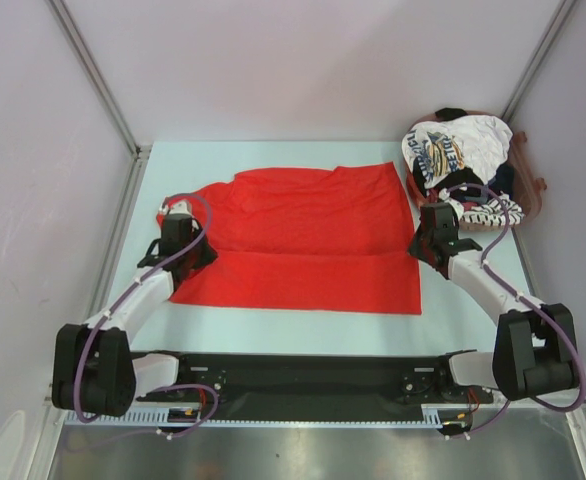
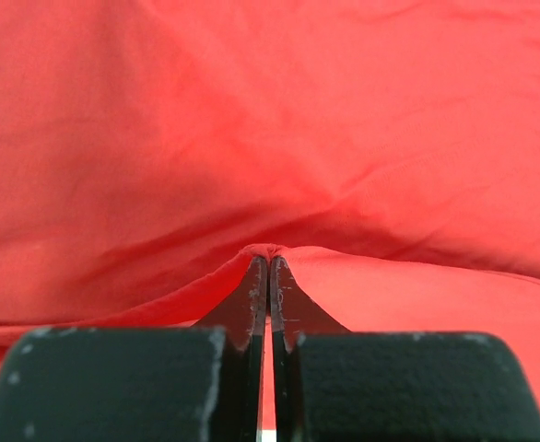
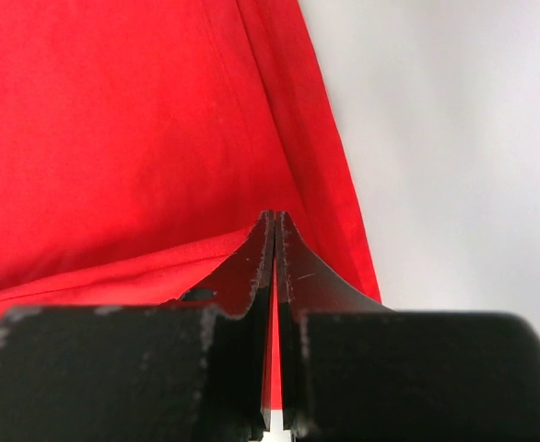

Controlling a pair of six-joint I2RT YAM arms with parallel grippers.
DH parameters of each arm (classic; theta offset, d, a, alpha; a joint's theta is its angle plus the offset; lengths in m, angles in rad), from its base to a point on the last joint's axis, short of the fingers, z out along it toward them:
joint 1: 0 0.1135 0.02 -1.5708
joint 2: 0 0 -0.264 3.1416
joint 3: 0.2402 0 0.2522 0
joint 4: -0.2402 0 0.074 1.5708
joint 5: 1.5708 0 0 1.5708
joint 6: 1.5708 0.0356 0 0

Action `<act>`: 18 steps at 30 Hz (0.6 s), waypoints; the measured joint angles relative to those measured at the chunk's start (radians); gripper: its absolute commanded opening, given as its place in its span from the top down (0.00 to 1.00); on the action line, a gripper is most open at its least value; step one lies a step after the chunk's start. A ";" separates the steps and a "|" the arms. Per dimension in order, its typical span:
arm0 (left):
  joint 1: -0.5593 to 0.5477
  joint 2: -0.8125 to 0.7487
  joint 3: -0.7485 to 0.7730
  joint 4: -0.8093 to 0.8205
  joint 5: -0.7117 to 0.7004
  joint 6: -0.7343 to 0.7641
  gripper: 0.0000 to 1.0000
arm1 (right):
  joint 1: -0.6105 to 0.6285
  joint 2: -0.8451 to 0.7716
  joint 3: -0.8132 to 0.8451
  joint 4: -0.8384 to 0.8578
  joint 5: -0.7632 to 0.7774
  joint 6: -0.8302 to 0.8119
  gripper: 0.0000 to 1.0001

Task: Fold and stack the tank tops
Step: Fold the tank top

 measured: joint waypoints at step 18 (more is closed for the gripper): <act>0.000 0.085 0.079 -0.006 -0.042 -0.002 1.00 | -0.027 0.127 0.109 0.003 -0.013 0.000 1.00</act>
